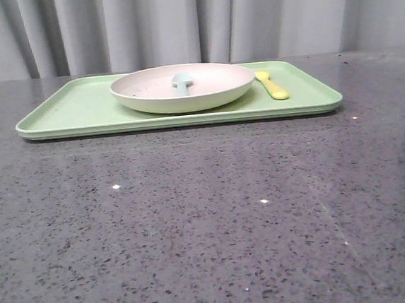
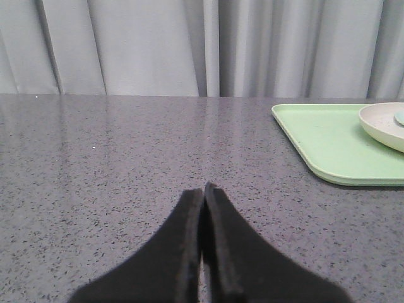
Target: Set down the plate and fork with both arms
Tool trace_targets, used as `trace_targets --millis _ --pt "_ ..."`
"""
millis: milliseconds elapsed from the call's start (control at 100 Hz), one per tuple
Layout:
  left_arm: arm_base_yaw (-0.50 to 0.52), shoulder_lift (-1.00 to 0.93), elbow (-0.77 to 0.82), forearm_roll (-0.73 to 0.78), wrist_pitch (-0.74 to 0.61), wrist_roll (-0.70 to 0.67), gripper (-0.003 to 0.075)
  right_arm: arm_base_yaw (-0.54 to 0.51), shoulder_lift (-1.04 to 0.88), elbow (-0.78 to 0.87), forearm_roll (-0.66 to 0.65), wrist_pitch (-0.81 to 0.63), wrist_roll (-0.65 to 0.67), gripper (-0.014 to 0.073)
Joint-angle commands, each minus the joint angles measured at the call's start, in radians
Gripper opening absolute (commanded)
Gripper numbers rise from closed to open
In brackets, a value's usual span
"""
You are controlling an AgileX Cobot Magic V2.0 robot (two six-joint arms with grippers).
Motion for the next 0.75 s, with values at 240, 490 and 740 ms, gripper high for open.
trace_targets --millis 240,490,740 --pt "0.001 -0.031 0.013 -0.009 -0.074 -0.002 -0.0020 -0.008 -0.045 -0.004 -0.009 -0.094 -0.006 -0.0057" --pt "0.001 -0.031 0.013 -0.009 -0.074 -0.002 -0.0020 -0.008 -0.045 -0.004 -0.009 -0.094 -0.006 -0.0057" --pt "0.001 -0.031 0.013 -0.009 -0.074 -0.002 -0.0020 -0.008 -0.045 -0.004 -0.009 -0.094 -0.006 -0.0057"
